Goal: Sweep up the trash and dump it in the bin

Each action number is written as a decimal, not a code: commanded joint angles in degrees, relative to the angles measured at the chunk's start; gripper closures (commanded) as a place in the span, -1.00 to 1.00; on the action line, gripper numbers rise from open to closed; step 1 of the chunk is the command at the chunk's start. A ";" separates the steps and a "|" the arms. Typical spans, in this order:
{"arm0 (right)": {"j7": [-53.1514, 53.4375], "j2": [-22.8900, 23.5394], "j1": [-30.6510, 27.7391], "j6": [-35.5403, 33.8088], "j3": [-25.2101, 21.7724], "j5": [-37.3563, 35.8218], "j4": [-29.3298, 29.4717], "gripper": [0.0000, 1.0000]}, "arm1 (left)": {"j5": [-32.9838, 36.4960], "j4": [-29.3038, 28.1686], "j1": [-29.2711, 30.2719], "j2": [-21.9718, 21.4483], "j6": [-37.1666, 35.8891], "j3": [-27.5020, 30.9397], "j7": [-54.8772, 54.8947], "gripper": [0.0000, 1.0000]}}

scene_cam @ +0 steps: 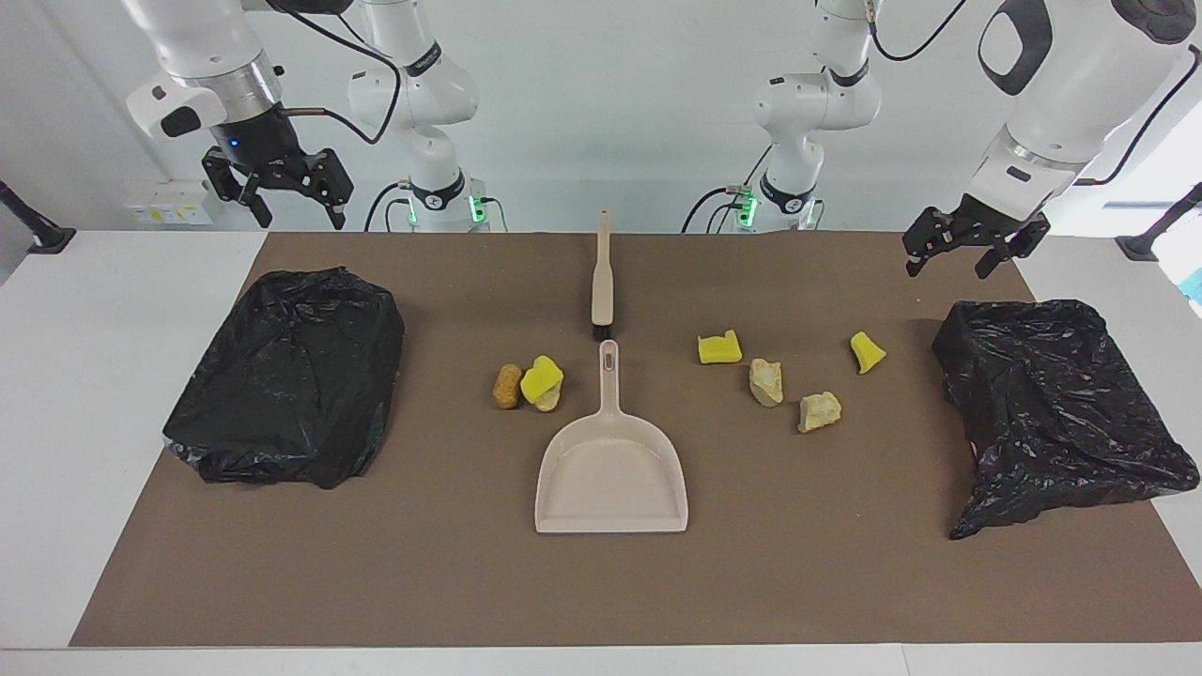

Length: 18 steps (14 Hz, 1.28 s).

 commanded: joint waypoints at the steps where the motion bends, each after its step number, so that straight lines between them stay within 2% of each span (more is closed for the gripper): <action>1: -1.11 -0.83 -0.69 0.53 0.32 -0.21 -0.34 -1.00 | 0.29 -0.09 0.42 -0.49 -0.84 -0.18 0.95 -1.00; 18: -1.11 -1.10 -0.77 0.35 0.32 -0.21 -0.60 -1.00 | 0.46 -0.18 0.95 -0.49 -0.32 0.17 0.69 -1.00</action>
